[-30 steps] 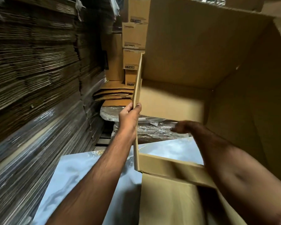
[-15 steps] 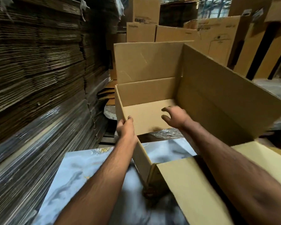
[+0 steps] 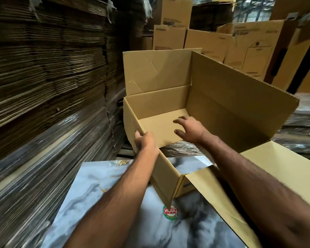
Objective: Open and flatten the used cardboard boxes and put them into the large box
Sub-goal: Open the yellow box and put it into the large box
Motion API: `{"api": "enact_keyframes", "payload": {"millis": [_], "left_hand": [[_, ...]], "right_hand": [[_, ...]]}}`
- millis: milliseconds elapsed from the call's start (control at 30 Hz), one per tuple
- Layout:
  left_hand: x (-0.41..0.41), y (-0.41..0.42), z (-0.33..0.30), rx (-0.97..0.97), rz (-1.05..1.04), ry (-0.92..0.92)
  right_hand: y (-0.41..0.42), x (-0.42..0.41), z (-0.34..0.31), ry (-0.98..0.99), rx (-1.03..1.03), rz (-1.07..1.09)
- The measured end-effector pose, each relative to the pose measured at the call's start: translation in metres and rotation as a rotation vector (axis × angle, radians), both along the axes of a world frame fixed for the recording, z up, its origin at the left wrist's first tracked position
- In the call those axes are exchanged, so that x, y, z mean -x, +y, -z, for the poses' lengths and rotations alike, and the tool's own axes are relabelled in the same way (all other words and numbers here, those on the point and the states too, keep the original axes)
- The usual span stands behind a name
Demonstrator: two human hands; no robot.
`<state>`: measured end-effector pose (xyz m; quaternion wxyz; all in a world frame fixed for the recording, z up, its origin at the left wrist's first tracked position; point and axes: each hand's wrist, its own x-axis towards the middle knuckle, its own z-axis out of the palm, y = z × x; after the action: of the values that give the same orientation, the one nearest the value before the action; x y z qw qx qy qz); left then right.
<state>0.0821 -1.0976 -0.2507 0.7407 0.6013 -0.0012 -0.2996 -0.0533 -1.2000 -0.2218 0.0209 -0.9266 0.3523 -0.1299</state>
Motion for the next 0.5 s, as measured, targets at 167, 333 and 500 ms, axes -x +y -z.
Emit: {"api": "enact_keyframes", "payload": {"millis": [167,333,500], "left_hand": [[0.003,-0.005,0.002,0.067,0.003,-0.056],[0.009,-0.003,-0.019,0.223,0.003,-0.197],[0.007,0.005,-0.035,0.340,0.041,-0.298]], "right_hand": [[-0.007,-0.006,-0.041,-0.055,0.111,0.038],[-0.013,-0.013,-0.073,-0.046,0.125,0.086],[-0.011,-0.006,-0.061,-0.117,0.076,0.148]]}}
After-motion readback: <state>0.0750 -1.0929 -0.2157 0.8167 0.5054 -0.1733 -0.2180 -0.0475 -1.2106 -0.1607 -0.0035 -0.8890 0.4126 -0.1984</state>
